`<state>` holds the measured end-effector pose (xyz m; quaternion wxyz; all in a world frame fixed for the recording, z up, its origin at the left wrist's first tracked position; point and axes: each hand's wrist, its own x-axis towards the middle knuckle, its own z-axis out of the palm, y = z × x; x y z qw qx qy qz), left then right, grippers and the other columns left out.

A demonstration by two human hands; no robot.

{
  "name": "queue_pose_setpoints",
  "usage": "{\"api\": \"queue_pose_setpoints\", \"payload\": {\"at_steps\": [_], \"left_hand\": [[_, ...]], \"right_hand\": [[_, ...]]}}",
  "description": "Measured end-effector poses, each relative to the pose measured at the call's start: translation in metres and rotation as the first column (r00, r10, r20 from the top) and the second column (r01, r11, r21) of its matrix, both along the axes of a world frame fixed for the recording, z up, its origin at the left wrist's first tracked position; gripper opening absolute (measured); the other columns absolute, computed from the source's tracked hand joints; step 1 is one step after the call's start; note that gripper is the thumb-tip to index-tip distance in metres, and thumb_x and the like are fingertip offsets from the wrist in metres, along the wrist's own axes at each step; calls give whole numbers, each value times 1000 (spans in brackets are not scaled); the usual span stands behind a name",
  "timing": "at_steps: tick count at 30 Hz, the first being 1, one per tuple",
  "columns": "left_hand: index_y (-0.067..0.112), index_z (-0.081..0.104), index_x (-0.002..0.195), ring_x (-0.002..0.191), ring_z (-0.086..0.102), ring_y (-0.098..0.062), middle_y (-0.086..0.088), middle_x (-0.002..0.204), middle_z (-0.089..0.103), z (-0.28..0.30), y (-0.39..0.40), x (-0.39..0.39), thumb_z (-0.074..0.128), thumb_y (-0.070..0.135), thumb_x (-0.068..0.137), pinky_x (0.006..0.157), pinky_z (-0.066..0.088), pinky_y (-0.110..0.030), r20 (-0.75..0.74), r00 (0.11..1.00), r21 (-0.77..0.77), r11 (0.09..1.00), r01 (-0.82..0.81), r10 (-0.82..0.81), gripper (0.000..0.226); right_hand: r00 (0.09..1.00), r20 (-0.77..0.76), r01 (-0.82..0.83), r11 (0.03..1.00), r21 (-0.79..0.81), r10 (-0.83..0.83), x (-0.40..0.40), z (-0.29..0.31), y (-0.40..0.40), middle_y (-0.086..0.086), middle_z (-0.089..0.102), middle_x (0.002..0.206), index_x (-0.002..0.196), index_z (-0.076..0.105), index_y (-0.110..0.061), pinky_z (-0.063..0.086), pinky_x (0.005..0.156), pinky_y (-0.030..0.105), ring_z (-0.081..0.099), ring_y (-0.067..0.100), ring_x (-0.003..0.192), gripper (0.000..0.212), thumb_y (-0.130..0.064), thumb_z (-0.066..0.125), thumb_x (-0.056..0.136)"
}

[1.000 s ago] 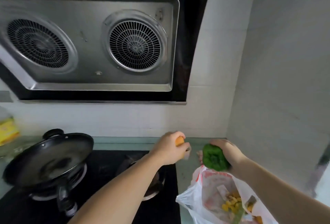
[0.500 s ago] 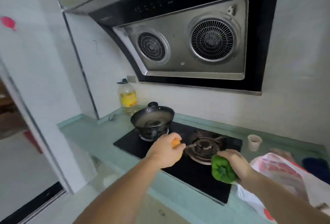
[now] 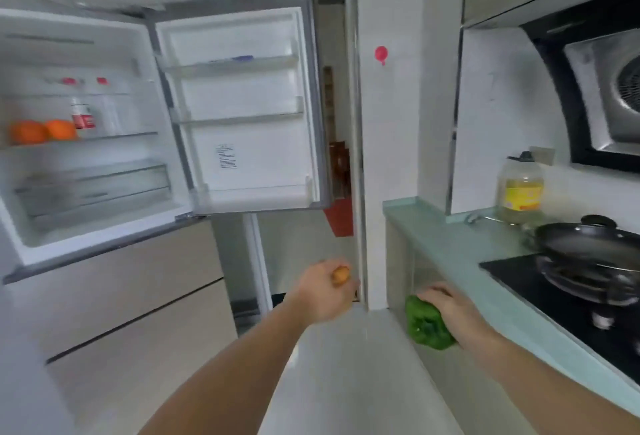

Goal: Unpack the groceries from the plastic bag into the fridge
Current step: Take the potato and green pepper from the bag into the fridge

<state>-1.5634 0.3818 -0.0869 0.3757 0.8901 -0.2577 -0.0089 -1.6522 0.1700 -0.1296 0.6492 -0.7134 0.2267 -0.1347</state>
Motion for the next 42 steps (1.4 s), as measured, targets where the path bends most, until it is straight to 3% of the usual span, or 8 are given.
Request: {"api": "queue_pose_setpoints", "payload": {"at_steps": [4, 8, 14, 17, 19, 25, 35, 42], "left_hand": [[30, 61, 103, 89, 60, -19, 2, 98, 60, -2, 133, 15, 59, 44, 90, 81, 49, -28, 47, 987, 7, 988, -154, 153, 19], [32, 60, 106, 91, 62, -19, 3, 99, 65, -3, 256, 16, 59, 46, 90, 84, 50, -29, 26, 954, -45, 954, -296, 297, 21], [36, 58, 110, 92, 60, -19, 2, 103, 62, -6, 392, 10, 57, 51, 89, 84, 52, -31, 43, 841, -159, 835, -527, 539, 26], [43, 57, 107, 94, 60, -20, 3, 106, 62, -10, 433, 13, 57, 54, 85, 86, 54, -37, 60, 759, -254, 745, -616, 648, 25], [43, 56, 107, 94, 60, -19, 4, 106, 61, -13, 448, 18, 56, 56, 84, 84, 56, -38, 51, 738, -257, 723, -642, 673, 26], [35, 58, 113, 94, 59, -19, 3, 107, 60, -7, 458, 53, 57, 47, 90, 83, 54, -32, 91, 690, -191, 692, -696, 718, 26], [38, 61, 106, 94, 61, -21, 3, 101, 64, 33, 420, 160, 58, 45, 90, 79, 53, -28, 111, 616, -238, 623, -745, 780, 18], [36, 61, 103, 87, 59, -15, 7, 93, 63, 40, 433, 236, 58, 42, 90, 73, 51, -26, 104, 619, -259, 623, -738, 778, 14]], "right_hand": [[993, 59, -105, 994, 18, 104, 44, 3, 137, 12, 67, 94, 94, 62, -27, 51, 67, 35, 66, 32, 82, 20, -34, 73, 78], [961, 95, -260, 966, -19, 260, 70, 17, 255, 11, 63, 101, 106, 62, -24, 55, 76, 40, 64, 29, 89, 29, -35, 69, 81], [907, 149, -396, 918, -24, 395, 105, 34, 376, 6, 58, 83, 113, 53, -14, 47, 38, 19, 59, 16, 59, 25, -19, 64, 90], [876, 185, -454, 891, 0, 446, 128, 38, 417, 9, 62, 92, 105, 57, -25, 58, 50, 31, 65, 24, 69, 24, -26, 70, 84], [852, 194, -493, 870, -14, 486, 145, 36, 437, 13, 64, 102, 100, 60, -30, 60, 58, 41, 67, 30, 80, 25, -33, 72, 79], [783, 253, -595, 803, 38, 568, 202, 37, 466, 8, 62, 91, 104, 58, -16, 46, 43, 19, 60, 18, 68, 18, -19, 66, 88], [705, 297, -686, 726, 56, 644, 320, 71, 460, 6, 62, 100, 105, 62, -22, 47, 65, 30, 61, 24, 91, 22, -28, 67, 85], [701, 275, -689, 724, 24, 658, 393, 73, 471, 3, 61, 100, 104, 60, -23, 49, 74, 34, 60, 22, 92, 21, -28, 66, 85]]}}
